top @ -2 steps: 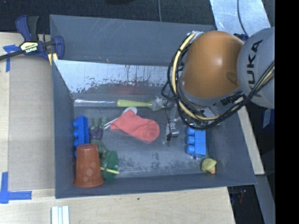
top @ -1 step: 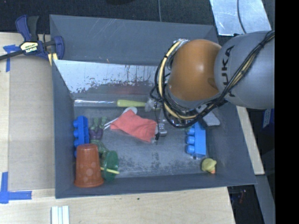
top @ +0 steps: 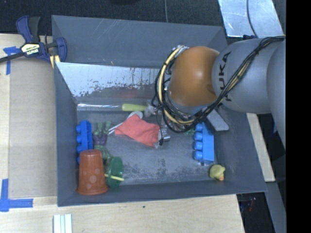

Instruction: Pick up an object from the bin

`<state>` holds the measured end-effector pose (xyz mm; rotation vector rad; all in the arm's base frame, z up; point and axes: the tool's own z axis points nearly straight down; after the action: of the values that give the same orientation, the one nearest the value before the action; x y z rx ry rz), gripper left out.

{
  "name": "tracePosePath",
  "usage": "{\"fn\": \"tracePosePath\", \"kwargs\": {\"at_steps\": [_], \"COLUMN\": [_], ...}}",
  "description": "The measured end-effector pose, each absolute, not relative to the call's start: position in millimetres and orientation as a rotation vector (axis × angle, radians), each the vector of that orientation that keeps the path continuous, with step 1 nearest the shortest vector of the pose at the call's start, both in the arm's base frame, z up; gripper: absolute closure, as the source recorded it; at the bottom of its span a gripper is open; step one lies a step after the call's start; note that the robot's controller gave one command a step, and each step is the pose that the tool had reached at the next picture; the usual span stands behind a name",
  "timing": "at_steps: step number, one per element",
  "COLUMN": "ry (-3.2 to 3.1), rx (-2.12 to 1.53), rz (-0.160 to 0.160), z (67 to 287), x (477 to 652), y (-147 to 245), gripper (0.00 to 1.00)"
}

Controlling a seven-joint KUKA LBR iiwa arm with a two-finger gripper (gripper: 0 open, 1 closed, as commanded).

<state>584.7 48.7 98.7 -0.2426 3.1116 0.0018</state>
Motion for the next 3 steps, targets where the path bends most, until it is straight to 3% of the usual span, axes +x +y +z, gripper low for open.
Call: {"fn": "tracePosePath", "kwargs": {"at_steps": [1, 2, 3], "ry": [3.125, 3.117, 3.09], "rx": [-0.096, -0.174, -0.453], "rz": [0.006, 0.002, 0.001], "z": [76.6, 73.4, 71.4], "x": [581.6, 585.2, 620.1], "y": [4.4, 5.6, 6.2], "gripper": [0.0, 0.0, 0.0]}}
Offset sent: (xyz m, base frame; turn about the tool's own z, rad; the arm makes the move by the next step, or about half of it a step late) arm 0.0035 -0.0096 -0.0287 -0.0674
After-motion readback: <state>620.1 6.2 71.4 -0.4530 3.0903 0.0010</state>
